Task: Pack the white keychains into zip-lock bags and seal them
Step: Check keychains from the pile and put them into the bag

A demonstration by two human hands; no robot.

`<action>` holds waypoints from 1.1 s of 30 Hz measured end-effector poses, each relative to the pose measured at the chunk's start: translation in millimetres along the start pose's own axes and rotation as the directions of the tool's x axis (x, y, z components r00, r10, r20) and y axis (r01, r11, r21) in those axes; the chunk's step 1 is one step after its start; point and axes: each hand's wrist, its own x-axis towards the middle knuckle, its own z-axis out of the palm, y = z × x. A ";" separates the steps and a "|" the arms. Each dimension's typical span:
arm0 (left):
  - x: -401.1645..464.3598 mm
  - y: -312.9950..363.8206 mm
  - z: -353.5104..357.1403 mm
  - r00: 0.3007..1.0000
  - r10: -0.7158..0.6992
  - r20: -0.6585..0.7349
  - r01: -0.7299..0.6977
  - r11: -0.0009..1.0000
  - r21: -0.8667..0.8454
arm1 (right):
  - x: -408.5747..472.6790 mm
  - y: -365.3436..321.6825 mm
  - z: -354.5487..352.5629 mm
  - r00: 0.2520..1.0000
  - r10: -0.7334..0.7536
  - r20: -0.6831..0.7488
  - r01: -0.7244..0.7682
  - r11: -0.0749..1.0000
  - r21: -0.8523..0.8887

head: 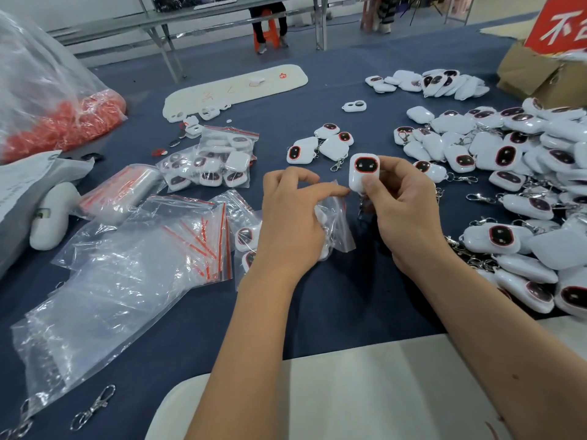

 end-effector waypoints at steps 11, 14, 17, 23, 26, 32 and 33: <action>2.9 -1.6 -6.4 0.995 -0.099 -0.022 0.094 0.982 -0.161 | -3.0 -3.5 -0.8 0.998 -0.009 0.064 0.011 0.999 -0.033; 4.3 -0.7 -11.3 0.994 -0.101 -0.038 0.092 0.977 -0.193 | -7.4 -4.5 2.9 0.986 -0.077 0.148 0.115 0.956 -0.271; 3.6 2.0 -13.7 0.996 -0.060 -0.060 0.044 0.972 -0.233 | -10.9 -4.3 4.9 0.972 -0.093 0.214 0.165 0.922 -0.349; 2.3 2.7 -19.2 0.990 -0.015 -0.142 -0.024 0.962 -0.272 | -10.4 -7.3 1.6 0.971 -0.096 0.221 0.099 0.995 -0.006; 3.2 4.6 -20.5 0.982 -0.007 -0.191 -0.046 0.961 -0.272 | -11.6 -7.5 2.5 0.929 -0.096 0.358 0.104 0.995 -0.002; 3.4 6.0 -21.5 0.978 0.020 -0.205 -0.076 0.960 -0.269 | -16.1 -5.3 7.5 0.883 -0.134 0.449 0.246 0.948 -0.202; 3.4 5.3 -21.1 0.978 0.024 -0.209 -0.081 0.959 -0.273 | -16.2 -7.2 6.8 0.894 -0.144 0.425 0.242 0.952 -0.186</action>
